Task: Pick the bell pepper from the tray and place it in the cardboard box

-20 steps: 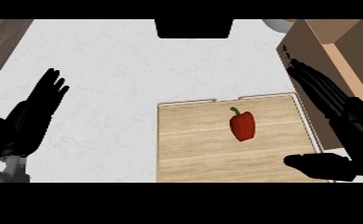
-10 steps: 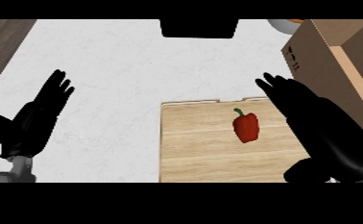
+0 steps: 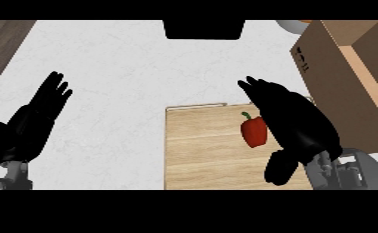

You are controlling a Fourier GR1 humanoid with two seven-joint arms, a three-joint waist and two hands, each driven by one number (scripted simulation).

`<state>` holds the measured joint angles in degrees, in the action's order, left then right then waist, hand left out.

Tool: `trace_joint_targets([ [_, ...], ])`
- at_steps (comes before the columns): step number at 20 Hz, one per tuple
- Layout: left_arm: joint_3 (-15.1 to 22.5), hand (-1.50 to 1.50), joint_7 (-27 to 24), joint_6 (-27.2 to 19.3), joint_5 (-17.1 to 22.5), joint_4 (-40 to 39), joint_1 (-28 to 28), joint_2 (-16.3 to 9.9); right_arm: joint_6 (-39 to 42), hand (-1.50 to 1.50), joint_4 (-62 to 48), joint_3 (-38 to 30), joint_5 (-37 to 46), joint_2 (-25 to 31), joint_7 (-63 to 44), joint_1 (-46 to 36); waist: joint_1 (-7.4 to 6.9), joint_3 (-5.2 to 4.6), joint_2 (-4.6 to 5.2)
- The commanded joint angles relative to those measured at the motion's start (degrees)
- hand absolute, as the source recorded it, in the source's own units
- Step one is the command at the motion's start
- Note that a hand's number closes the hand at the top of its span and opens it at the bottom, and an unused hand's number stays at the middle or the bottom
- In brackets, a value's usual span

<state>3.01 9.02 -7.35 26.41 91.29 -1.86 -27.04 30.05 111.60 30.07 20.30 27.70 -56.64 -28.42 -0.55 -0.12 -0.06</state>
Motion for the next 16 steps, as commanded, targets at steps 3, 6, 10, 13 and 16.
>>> trace_joint_targets([
  [3, -0.6, 0.0, 0.1, -0.3, -1.2, -0.2, -0.4, 0.9, 6.5, -1.5, -2.1, 2.2, -1.2, -3.3, -11.4, -1.9, 0.37, 0.04, -0.06],
  [6, -1.7, 0.0, 1.0, 0.5, -0.6, -0.2, -0.3, 1.1, 6.7, -1.5, -2.6, 0.8, -0.5, -2.4, -9.5, -0.2, 0.54, 0.07, -0.03],
  [10, -2.3, 0.0, 5.1, 0.2, -0.4, 4.6, 1.5, 0.9, 5.3, -1.5, -4.5, 0.5, 3.2, -3.3, -4.6, 2.2, 0.28, 0.12, -0.02],
  [13, -3.0, 0.0, 1.8, 1.8, -2.8, 0.1, -1.3, 2.1, 6.9, -1.5, -7.5, -0.2, 5.0, -8.8, -5.4, -2.0, 0.28, 0.1, 0.05],
  [16, -2.1, 0.0, 2.7, 0.6, -4.6, 3.3, 0.5, 4.1, 7.1, -1.5, -3.5, -0.3, 8.1, -6.9, -2.4, 3.6, 0.4, 0.12, -0.01],
])
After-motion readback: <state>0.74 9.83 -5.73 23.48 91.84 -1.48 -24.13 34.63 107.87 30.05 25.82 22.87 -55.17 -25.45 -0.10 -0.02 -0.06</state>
